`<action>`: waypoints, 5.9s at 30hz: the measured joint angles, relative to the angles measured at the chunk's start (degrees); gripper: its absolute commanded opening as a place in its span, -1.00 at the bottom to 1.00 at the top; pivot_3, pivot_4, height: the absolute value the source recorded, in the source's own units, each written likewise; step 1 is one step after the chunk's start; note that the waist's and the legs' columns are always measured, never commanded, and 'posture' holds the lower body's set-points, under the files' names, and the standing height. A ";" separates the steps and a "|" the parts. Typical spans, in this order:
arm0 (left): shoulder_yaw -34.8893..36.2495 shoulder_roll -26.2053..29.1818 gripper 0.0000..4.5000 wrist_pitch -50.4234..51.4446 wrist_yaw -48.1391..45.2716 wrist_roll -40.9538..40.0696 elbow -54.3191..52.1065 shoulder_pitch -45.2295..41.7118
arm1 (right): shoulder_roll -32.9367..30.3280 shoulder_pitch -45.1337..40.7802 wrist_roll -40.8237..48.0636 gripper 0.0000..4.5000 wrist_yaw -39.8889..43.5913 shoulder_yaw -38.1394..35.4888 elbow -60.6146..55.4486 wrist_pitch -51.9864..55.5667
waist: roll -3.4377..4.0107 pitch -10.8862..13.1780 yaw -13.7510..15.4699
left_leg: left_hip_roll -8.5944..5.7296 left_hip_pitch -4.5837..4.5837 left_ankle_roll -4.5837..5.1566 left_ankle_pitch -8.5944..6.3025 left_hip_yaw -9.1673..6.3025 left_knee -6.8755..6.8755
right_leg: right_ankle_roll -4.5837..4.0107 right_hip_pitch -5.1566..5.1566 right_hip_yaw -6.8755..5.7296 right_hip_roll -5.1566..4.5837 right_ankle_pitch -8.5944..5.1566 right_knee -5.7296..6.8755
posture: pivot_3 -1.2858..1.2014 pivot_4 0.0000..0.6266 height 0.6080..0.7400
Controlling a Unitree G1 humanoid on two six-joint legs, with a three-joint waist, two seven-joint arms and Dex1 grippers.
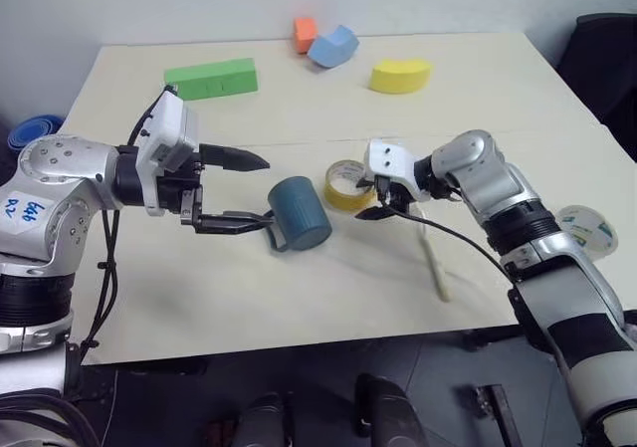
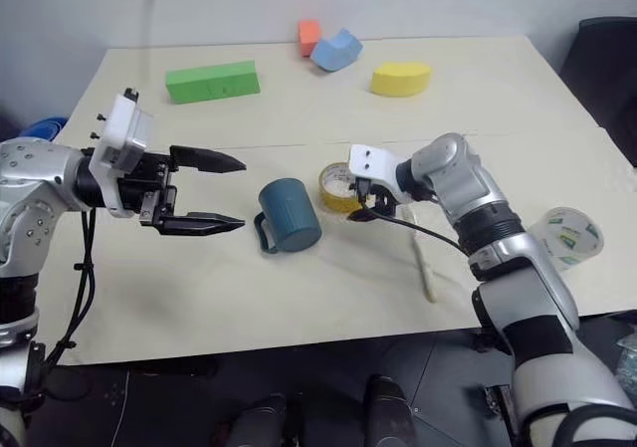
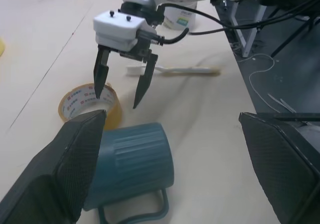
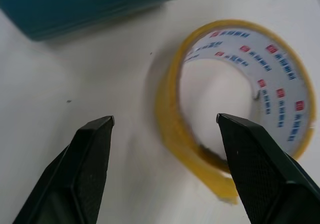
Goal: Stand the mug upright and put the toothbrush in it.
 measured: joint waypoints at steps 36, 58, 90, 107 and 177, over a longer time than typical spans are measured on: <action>-3.66 -6.15 1.00 0.81 -0.22 -0.73 -0.55 -1.84 | -25.26 19.17 3.64 0.05 -16.00 -29.91 -5.56 18.87 | 0.09 0.06 1.13 | 0.04 0.24 -0.05 0.09 0.39 -0.08 | -0.01 -0.05 0.41 0.01 0.00 0.11 | 0.03 -0.52 1.00; 18.00 -21.44 1.00 52.65 46.81 0.83 -9.09 -1.02 | -41.75 36.93 38.70 0.49 9.33 -45.78 -57.48 50.09 | -0.30 0.15 4.21 | -0.08 0.09 0.00 0.06 -0.07 0.30 | 0.03 0.24 0.54 0.01 0.01 0.06 | 0.03 -0.52 1.00; -5.03 -21.28 1.00 56.59 89.08 -35.61 35.11 -21.81 | -37.17 48.04 61.85 0.49 -11.66 -55.67 -74.21 55.00 | -0.68 0.11 4.92 | -0.15 0.14 -0.10 0.10 -0.17 0.21 | 0.02 0.23 0.49 0.04 0.01 0.12 | 0.03 -0.52 1.00; -5.42 -27.24 0.51 55.96 84.35 -25.36 41.51 -25.93 | -37.34 48.56 68.25 0.50 -17.35 -57.26 -74.29 54.84 | -0.73 0.05 5.30 | -0.15 0.39 -0.08 0.10 -0.21 0.20 | 0.03 0.57 0.45 0.04 0.01 -0.02 | 0.03 -0.52 1.00; -8.15 -33.62 0.87 -17.24 50.01 23.19 0.81 17.45 | -32.26 61.19 68.58 0.50 -37.35 -58.34 -76.96 53.10 | -0.81 0.05 5.86 | -0.04 0.57 0.20 0.02 -0.08 0.00 | 0.01 0.92 0.33 0.03 0.01 -0.77 | 0.03 -0.52 1.00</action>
